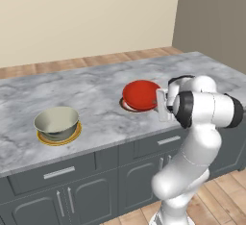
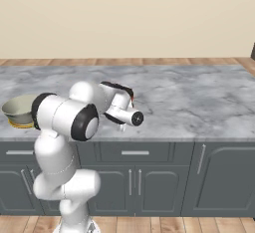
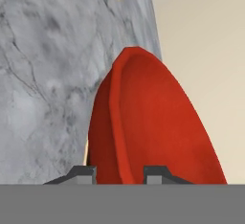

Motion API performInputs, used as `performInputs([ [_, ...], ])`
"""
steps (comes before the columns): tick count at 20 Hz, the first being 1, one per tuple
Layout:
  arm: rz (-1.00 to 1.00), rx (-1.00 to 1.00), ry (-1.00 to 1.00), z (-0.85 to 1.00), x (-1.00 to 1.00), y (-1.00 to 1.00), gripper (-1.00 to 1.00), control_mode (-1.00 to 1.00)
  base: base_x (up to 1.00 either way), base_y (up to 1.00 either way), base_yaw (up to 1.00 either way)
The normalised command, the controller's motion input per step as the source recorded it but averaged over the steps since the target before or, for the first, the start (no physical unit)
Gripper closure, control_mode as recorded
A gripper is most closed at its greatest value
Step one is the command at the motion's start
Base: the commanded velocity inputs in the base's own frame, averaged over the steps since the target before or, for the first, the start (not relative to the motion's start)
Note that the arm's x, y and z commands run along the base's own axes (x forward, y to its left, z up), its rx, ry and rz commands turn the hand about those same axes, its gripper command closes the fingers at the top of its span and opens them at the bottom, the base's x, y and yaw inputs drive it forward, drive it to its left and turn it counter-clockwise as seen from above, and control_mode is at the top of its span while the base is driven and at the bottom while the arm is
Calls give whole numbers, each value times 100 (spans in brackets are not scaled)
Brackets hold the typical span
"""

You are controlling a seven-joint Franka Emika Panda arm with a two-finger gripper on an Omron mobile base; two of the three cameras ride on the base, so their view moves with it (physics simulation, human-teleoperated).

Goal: Move the bowls from the cabinet to the plates on the dining table.

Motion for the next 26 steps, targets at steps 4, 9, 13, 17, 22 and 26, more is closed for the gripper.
performInputs([
  [4, 0, 1, 0, 0, 31, -3, 100, -100, 0, 0, 0],
  [9, 0, 2, 0, -7, 29, -2, 100, -100, 0, 0, 0],
  [13, 0, 1, 0, -14, 26, 0, 100, -100, 0, 0, 0],
  [17, 0, 1, 0, -18, 21, 0, 100, -100, 0, 0, 0],
  [22, 0, 0, 0, -16, 22, 0, 100, -100, 0, 0, 0],
  [26, 0, 0, 0, -14, 27, 0, 100, -100, 0, 0, 0],
])
